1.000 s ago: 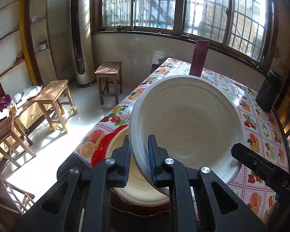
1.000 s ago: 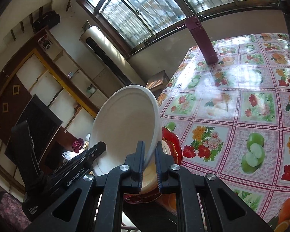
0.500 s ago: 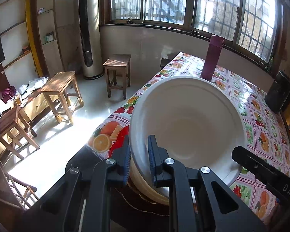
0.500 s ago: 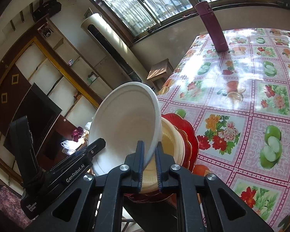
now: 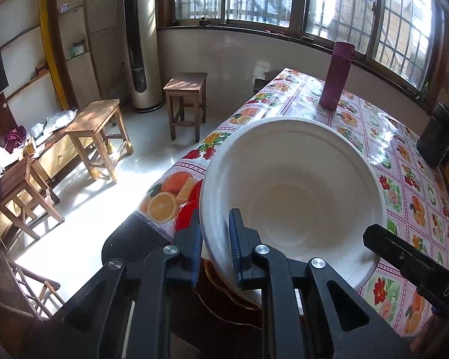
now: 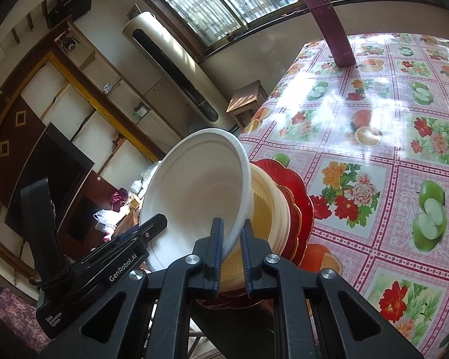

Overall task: Organize plates and bowls
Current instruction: 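Lower the white bowl into the top bowl of the stack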

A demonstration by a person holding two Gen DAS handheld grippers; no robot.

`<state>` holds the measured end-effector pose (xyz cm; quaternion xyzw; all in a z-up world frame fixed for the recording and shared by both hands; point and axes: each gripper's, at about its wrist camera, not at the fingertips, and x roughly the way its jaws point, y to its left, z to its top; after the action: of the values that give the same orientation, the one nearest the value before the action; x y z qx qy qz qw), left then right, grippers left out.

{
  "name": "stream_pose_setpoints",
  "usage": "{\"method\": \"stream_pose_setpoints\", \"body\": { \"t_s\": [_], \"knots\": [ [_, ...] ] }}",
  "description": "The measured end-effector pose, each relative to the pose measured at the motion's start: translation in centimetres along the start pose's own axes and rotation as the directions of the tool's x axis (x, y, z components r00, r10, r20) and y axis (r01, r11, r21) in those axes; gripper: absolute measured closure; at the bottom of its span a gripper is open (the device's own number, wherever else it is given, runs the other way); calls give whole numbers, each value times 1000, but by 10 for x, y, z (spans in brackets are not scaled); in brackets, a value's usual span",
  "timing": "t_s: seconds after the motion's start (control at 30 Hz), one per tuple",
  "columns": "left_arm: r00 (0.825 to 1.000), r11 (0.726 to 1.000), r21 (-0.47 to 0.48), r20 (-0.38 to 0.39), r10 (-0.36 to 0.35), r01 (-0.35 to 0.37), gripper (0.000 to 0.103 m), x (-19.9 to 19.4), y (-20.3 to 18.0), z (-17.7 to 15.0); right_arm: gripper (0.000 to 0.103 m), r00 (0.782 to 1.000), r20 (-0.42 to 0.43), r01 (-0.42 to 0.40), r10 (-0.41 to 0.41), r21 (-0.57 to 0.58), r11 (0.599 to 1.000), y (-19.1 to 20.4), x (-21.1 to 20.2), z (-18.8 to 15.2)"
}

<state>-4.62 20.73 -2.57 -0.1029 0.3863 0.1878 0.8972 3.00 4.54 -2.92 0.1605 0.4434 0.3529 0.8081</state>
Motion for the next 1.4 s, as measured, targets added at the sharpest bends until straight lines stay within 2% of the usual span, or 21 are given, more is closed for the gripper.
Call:
{"method": "stream_pose_setpoints", "body": {
  "t_s": [1.4],
  "knots": [
    [999, 1000, 12, -43, 14, -14, 88, 14, -4, -1, 91, 1000, -25, -4, 6, 48, 999, -18, 10, -3]
  ]
}}
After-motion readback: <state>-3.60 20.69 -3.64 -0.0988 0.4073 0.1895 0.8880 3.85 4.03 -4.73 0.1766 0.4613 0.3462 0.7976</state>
